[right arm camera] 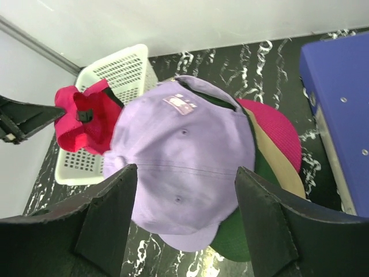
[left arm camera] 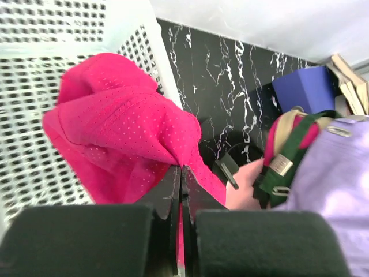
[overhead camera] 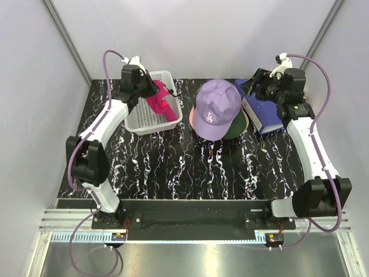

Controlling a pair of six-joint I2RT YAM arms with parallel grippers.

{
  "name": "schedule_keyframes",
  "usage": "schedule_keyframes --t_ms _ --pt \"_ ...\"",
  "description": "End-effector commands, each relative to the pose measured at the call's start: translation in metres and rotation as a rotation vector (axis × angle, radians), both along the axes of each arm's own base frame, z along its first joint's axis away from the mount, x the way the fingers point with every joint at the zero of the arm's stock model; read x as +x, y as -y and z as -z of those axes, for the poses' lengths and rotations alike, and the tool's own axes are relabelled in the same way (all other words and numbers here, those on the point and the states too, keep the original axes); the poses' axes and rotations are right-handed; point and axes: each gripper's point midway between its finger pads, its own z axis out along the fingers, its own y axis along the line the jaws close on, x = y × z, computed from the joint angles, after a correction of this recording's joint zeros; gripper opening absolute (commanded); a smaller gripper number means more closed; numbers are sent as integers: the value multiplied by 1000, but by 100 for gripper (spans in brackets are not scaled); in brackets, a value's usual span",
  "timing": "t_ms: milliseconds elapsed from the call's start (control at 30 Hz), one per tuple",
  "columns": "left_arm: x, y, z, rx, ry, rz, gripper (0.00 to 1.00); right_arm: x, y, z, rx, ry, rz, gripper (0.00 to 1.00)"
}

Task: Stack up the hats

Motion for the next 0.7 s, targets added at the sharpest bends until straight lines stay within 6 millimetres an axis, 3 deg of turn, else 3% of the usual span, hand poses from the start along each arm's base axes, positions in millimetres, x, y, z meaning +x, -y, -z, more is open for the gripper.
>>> schedule_keyframes --t_ms 0,133,267,300,400,533,633,667 --pt "-21 -25 -117 -6 273 -83 0 -11 -20 -47 23 143 -61 76" --pt "-36 -30 -175 -80 374 -118 0 -16 -45 -65 27 203 -117 76" --pt "-57 -28 -225 -189 449 -134 0 -28 -89 -79 48 256 -220 75" --pt "-60 -27 -232 -218 459 -136 0 -34 -108 -82 57 277 -269 75" --pt "-70 -25 -252 -343 475 -189 0 -44 -135 -86 80 302 -332 75" --pt "-85 -2 -269 -468 483 -209 0 -69 -180 -103 111 406 -434 74" --pt "-93 18 -278 -563 488 -200 0 -77 -193 -105 108 461 -453 74" --pt "-95 22 -280 -591 488 -197 0 -80 -199 -97 104 454 -466 75"
